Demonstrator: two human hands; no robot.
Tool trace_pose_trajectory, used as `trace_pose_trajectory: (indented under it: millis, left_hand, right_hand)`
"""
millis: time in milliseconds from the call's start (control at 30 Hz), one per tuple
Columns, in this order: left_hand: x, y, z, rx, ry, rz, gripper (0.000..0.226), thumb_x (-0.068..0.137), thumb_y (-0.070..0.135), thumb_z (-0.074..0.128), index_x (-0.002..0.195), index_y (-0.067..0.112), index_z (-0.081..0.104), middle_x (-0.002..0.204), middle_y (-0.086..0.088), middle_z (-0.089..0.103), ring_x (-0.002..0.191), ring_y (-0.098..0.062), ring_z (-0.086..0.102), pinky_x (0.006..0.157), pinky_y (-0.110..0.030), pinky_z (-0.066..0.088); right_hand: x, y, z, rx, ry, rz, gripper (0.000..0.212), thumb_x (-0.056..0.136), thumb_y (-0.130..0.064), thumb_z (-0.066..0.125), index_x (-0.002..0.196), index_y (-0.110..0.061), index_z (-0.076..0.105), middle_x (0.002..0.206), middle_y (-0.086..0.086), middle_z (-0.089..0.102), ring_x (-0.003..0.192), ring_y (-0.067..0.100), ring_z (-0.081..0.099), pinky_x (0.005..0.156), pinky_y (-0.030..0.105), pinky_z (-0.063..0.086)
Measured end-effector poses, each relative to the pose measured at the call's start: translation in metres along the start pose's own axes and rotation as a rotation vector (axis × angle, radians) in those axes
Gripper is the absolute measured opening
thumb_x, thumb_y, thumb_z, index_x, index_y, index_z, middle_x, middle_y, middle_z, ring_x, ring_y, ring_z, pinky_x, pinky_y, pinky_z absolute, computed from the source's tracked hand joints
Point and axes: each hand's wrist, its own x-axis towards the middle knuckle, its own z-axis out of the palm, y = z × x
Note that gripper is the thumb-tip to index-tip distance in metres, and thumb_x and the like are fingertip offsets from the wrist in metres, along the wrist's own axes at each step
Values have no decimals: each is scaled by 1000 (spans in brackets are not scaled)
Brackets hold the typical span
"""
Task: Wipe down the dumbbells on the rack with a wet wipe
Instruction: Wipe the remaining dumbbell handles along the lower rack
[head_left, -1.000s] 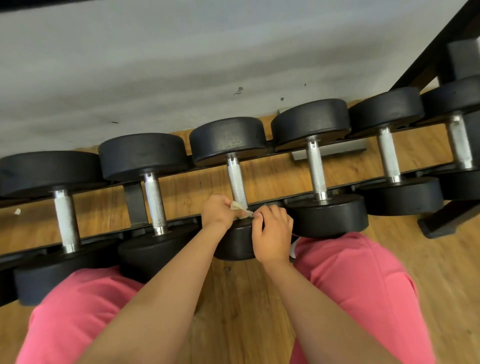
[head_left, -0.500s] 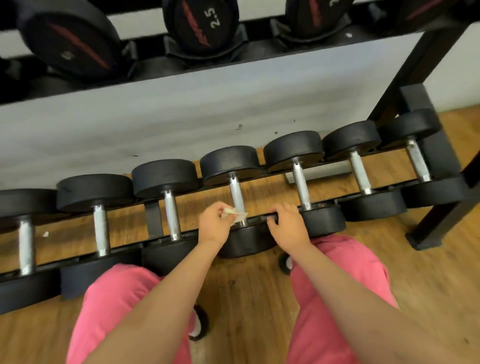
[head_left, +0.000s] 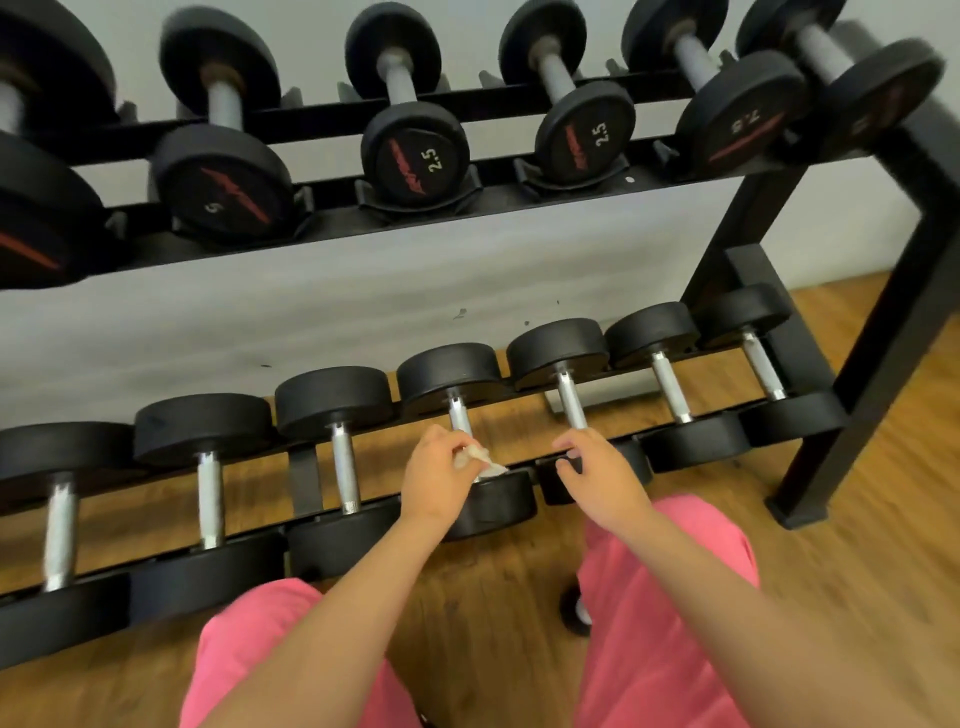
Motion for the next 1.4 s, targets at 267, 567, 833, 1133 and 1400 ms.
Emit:
trace_pose_trajectory:
  millis: [267,567,833,1133,1400]
  left_hand:
    - [3,17,38,-292,-96,-34,20,80,14,77,82,26,62,82,8,62,76,3,55,68,-10,44]
    - [62,0,112,-496,-243,-217,25,82,4,73,97,20,61,97,6,67,91,1,61,80,-18,52]
    - [99,-21,203,-391,-235,-317,13,92,21,65,98,29,58,105,9,62,103,-5,57,93,-22,45]
    - [92,-6,239,-262,29,-437,21,92,36,46,85,24,62,87,9,63,85,-7,59,81,-28,50]
    - [87,1,246,-271,206,-413,31,88,33,36,73,20,59,72,9,58,72,-6,55,69,-28,46]
  right_hand:
    - [6,3,26,527,-111,184,27,95,-19,62,120,-28,57,113,-10,63,98,1,61,79,13,47]
    - [70,75,27,671,-5,282,14,86,-4,70,75,-11,64,80,14,68,73,18,65,70,32,53]
    - [125,162,-8,434,123,357,32,86,-11,72,64,-13,48,53,-14,46,56,1,44,59,17,34]
    - [156,164,2,-50,-334,283,39,80,-17,75,60,-19,42,59,-4,48,59,13,46,58,27,35]
    - [171,170,-6,62,-596,342,24,76,-11,78,69,-25,60,74,-6,65,74,7,62,73,18,46]
